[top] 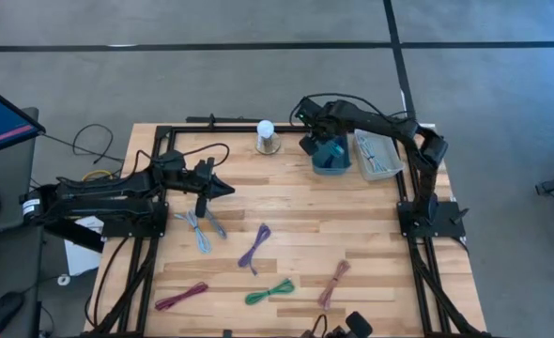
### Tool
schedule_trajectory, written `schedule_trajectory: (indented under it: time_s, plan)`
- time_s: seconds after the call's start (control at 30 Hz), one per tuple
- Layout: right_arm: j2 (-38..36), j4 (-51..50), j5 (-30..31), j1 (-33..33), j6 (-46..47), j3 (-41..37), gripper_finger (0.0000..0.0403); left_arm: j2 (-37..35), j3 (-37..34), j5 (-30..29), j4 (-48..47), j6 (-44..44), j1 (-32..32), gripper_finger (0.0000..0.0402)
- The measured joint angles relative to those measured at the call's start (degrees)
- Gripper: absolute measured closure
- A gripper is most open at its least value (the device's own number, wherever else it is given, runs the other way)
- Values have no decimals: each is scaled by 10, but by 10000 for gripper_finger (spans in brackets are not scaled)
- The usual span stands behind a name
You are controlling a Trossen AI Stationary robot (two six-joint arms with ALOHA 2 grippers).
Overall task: Pick & Place USB Port
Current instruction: Put the light braided blue charger cable into the blue bin
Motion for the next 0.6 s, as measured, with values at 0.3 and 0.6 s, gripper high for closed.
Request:
schedule_trajectory:
  time_s: [0.3, 0.6]
  plan:
    - [12, -19, -13, -1, 8, 0, 402, 0, 0, 0, 0, 0, 0, 389]
    - [12, -35, -29, -1, 23, 0, 372, 0, 0, 0, 0, 0, 0, 389]
